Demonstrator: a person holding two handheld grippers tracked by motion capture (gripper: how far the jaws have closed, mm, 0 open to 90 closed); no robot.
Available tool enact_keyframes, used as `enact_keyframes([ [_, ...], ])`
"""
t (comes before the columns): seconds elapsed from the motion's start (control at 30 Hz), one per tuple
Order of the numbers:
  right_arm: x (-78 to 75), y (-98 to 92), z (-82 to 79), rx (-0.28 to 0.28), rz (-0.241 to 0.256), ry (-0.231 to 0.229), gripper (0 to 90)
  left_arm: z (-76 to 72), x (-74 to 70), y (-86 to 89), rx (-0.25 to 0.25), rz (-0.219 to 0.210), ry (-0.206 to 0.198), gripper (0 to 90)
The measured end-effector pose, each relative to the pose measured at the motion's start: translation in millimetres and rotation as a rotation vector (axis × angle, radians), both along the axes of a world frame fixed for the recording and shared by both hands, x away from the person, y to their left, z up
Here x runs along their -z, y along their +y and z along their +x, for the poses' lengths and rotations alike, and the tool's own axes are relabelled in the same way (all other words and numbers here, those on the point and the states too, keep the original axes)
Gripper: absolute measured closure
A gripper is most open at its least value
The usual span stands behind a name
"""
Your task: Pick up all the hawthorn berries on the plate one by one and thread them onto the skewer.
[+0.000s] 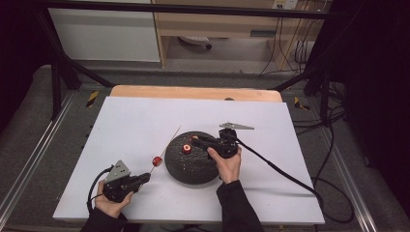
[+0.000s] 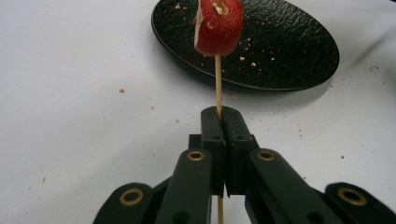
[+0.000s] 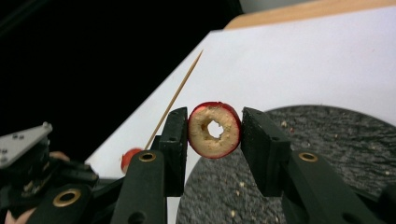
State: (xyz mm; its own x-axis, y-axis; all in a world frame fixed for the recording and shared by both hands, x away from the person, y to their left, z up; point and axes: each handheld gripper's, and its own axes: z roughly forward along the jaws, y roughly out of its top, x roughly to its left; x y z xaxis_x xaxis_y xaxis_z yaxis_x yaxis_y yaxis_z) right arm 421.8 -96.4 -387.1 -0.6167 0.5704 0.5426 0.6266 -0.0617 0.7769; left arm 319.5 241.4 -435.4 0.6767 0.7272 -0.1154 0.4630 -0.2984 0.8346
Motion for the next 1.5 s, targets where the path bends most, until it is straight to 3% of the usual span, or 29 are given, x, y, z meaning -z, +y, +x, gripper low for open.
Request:
enact_keyframes([
  [0.2,6.2,-1.6,-3.7,0.065,0.109,-0.033,62.4,-2.1,-0.4,-2.5,0.003,-0.013,-0.008,88.5],
  [0.6,6.1,0.7,-7.6,0.141,0.247,-0.099,62.5,-7.6,-1.9,-9.1,0.021,-0.034,-0.023,88.5],
  [1.07,0.8,-2.1,-5.1,0.188,0.35,-0.168,62.6,-11.9,-1.9,-17.2,0.053,-0.056,-0.025,88.5],
  [1.5,6.7,1.8,-3.5,0.221,0.432,-0.172,62.6,-14.3,-2.2,-21.5,0.07,-0.062,-0.034,88.5],
])
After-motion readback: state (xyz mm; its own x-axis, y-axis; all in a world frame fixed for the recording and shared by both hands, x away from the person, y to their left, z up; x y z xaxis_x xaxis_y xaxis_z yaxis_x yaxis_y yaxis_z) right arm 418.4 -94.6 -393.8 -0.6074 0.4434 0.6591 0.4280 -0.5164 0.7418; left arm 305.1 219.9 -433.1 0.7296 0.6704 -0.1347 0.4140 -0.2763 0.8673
